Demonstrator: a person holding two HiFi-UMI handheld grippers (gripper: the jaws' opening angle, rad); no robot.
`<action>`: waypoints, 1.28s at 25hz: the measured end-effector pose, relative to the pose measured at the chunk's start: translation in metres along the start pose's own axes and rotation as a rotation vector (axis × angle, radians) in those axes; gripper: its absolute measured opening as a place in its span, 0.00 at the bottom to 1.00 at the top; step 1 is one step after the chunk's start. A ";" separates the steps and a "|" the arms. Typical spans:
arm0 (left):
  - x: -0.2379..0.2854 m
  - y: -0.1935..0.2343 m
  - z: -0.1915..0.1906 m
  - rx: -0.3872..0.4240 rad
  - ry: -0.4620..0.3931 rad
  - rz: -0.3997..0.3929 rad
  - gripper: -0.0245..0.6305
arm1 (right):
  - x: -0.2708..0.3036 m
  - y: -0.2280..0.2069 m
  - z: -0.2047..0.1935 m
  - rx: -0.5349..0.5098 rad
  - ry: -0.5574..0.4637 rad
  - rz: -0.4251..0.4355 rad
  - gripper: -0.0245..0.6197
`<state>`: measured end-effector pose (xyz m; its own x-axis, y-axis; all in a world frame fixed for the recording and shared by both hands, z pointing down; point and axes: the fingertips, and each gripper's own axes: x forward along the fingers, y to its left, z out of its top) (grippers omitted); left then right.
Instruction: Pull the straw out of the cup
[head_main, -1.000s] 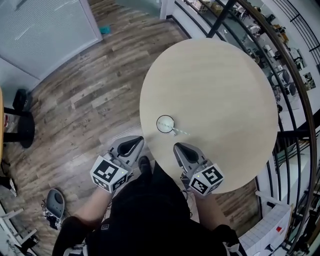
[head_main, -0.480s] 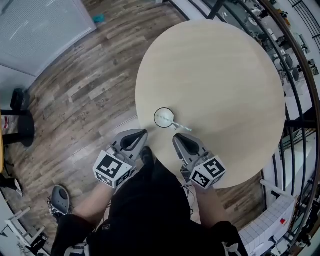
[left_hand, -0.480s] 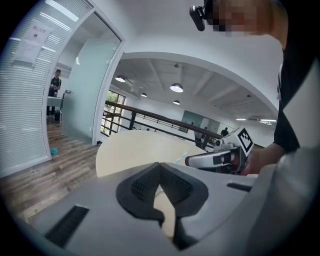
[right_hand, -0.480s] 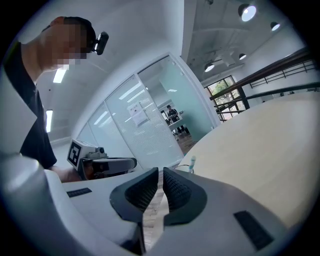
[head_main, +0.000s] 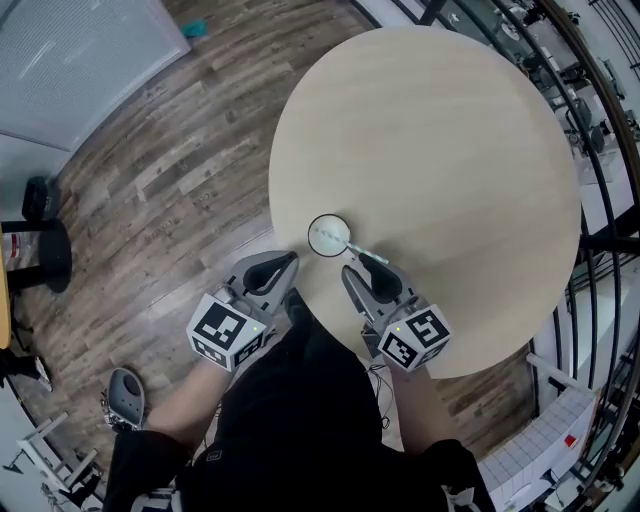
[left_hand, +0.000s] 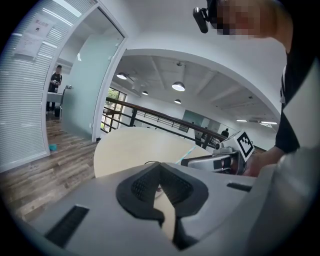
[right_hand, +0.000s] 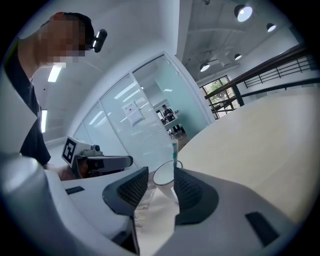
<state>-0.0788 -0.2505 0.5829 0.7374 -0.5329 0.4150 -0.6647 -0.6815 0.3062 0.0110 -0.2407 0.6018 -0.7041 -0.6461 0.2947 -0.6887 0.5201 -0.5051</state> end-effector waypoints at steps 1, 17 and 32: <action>0.002 0.001 0.000 -0.001 0.002 -0.002 0.05 | 0.002 -0.002 0.000 -0.006 0.003 -0.002 0.29; 0.020 0.015 0.004 -0.001 0.020 0.006 0.05 | 0.024 -0.023 -0.009 -0.097 0.039 0.004 0.34; 0.011 0.010 0.008 -0.003 0.030 0.016 0.05 | 0.027 -0.016 -0.005 -0.173 0.045 0.010 0.14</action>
<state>-0.0764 -0.2675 0.5837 0.7226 -0.5287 0.4453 -0.6771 -0.6712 0.3019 0.0028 -0.2639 0.6218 -0.7151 -0.6168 0.3289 -0.6987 0.6169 -0.3624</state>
